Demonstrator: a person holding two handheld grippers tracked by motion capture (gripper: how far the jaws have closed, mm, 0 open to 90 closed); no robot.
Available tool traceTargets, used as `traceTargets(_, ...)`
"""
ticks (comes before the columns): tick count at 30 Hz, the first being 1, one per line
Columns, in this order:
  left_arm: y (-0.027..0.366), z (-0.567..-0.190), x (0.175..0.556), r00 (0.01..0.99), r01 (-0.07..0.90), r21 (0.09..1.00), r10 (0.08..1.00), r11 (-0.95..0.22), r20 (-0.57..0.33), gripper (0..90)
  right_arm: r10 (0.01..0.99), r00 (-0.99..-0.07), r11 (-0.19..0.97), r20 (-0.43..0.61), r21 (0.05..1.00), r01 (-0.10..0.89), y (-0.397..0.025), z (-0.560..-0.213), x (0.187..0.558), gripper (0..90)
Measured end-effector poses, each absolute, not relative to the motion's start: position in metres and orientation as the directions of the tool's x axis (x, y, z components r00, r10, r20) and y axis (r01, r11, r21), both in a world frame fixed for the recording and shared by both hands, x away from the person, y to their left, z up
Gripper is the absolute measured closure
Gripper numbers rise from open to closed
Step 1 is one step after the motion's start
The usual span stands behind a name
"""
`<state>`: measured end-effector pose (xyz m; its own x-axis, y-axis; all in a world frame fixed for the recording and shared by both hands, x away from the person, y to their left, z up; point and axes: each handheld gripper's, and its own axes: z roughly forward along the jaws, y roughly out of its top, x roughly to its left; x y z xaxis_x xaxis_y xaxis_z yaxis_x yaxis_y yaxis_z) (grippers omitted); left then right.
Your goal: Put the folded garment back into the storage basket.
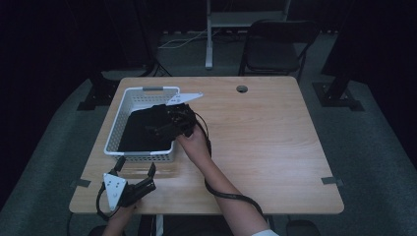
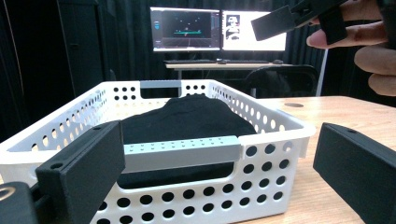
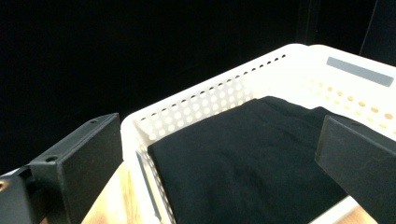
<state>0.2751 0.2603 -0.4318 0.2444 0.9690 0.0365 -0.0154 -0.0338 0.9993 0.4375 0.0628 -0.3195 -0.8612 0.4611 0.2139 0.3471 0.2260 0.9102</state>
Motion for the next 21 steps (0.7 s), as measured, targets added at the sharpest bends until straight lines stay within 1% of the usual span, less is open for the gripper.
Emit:
traceTargets(8, 0.26, -0.432, 0.275, 0.231, -0.014, 0.999, 0.972, -0.035, 0.037, 3.4, 0.477, -0.852, 0.214, 0.215, 0.912, 0.35, 0.047, -0.321, 0.435, 0.9)
traceTargets(16, 0.26, -0.432, 0.275, 0.223, -0.013, 0.999, 0.974, -0.037, 0.039, 3.4, 0.48, -0.853, 0.226, 0.203, 0.911, 0.344, 0.035, -0.321, 0.429, 0.9)
traceTargets(21, 0.26, -0.432, 0.275, 0.223, -0.014, 0.999, 0.974, -0.035, 0.037, 3.4, 0.492, -0.844, 0.205, 0.213, 0.914, 0.351, 0.022, -0.321, 0.424, 0.9)
